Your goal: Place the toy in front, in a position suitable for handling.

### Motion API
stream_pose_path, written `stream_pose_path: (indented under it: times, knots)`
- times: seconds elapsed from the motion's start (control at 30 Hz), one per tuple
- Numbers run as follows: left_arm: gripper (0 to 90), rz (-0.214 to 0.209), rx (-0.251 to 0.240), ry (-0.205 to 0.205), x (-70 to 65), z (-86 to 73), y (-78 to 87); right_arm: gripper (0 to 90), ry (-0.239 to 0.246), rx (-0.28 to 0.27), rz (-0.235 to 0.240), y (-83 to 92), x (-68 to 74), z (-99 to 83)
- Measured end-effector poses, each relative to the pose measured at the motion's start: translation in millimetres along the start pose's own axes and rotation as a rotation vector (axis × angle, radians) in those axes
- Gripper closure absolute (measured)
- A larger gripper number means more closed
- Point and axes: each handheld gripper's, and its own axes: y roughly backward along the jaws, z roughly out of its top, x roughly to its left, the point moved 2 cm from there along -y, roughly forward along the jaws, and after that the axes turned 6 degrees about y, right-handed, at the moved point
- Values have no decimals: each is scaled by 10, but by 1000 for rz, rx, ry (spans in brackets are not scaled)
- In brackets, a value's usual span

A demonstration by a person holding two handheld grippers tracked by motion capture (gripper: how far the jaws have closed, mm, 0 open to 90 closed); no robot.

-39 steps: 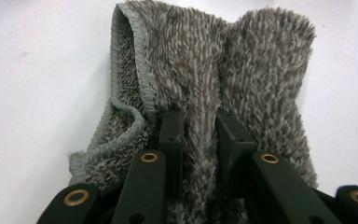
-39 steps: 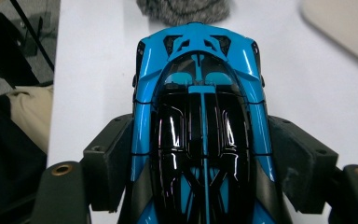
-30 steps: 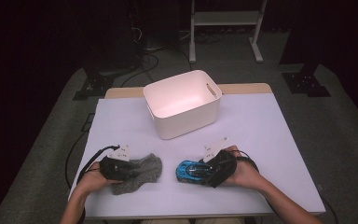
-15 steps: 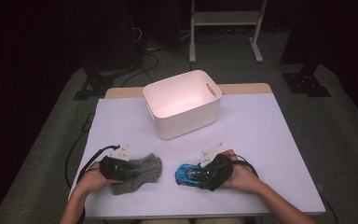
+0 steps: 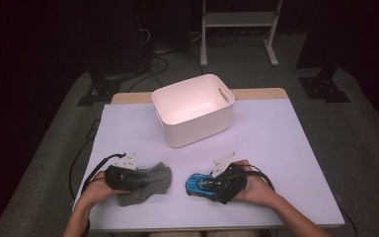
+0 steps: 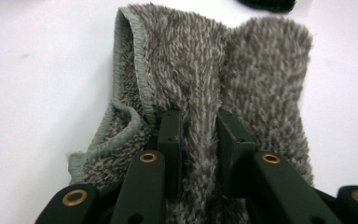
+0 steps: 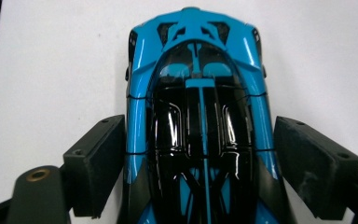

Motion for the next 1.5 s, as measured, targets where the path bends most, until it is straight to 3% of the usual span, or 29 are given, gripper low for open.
stream_pose_path:
  times: [0.27,0.4,0.47,0.6,0.83,1.1,1.17,1.3,1.5]
  knots:
    - [753,-21,-48,-38,-84,137,64,154,-11,-22,-13,95,0,6]
    - [771,-48,-77,-55,-143,269,72,154,-33,-48,-14,204,9,-33]
    - [775,-85,-115,-68,-194,386,64,154,-42,-57,-22,255,12,-62]
    - [775,-104,-130,-89,-255,516,17,154,-47,-61,-35,333,11,-123]
    - [775,-159,-112,-132,-386,799,-239,152,-64,-54,-55,427,23,-261]
    - [775,-214,-54,-186,-522,1060,-579,150,-59,-41,-43,355,73,-321]
    - [775,-230,-33,-202,-570,1119,-679,160,-33,-25,-48,302,94,-320]
    - [775,-246,-16,-220,-623,1193,-782,202,-6,-21,-81,282,103,-311]
    - [775,-257,6,-241,-690,1312,-894,203,-17,-42,-75,271,97,-320]
